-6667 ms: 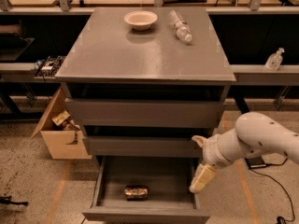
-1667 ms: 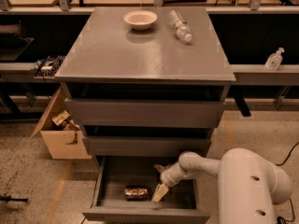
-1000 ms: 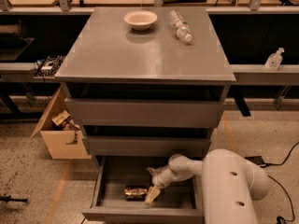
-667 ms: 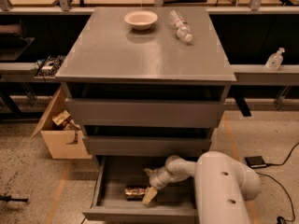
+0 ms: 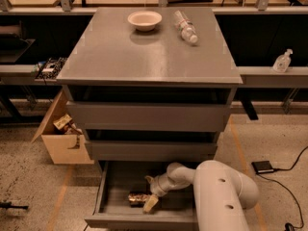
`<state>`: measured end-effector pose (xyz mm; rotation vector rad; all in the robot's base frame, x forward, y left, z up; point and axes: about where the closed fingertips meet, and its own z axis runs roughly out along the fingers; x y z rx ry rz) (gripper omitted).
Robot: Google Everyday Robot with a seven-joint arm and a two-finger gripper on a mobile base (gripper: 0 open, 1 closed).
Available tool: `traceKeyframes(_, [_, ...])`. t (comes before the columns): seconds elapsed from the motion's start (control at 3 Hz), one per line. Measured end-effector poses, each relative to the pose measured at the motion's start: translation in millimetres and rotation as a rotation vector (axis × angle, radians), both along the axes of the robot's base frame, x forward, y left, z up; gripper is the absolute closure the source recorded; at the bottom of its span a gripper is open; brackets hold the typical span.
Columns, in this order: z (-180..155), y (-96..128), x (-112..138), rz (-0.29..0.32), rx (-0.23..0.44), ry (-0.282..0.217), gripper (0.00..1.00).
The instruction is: Pick orange can from bottom drawer and place on counter
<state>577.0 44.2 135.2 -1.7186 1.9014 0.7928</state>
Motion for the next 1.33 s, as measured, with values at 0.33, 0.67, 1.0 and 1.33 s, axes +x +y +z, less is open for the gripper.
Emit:
traceKeyframes(0.33, [-5.0, 4.7, -4.4, 0.003, 0.011, 0.011, 0.18])
traceKeyframes(0.67, [-4.6, 5.9, -10.4, 0.005, 0.026, 0.023, 0.42])
traceKeyframes(1.0, [-3.5, 6.0, -17.4, 0.011, 0.036, 0.039, 0.64])
traceKeyframes(1.33, [4.5, -0.4, -22.7, 0.009, 0.058, 0.041, 0.88])
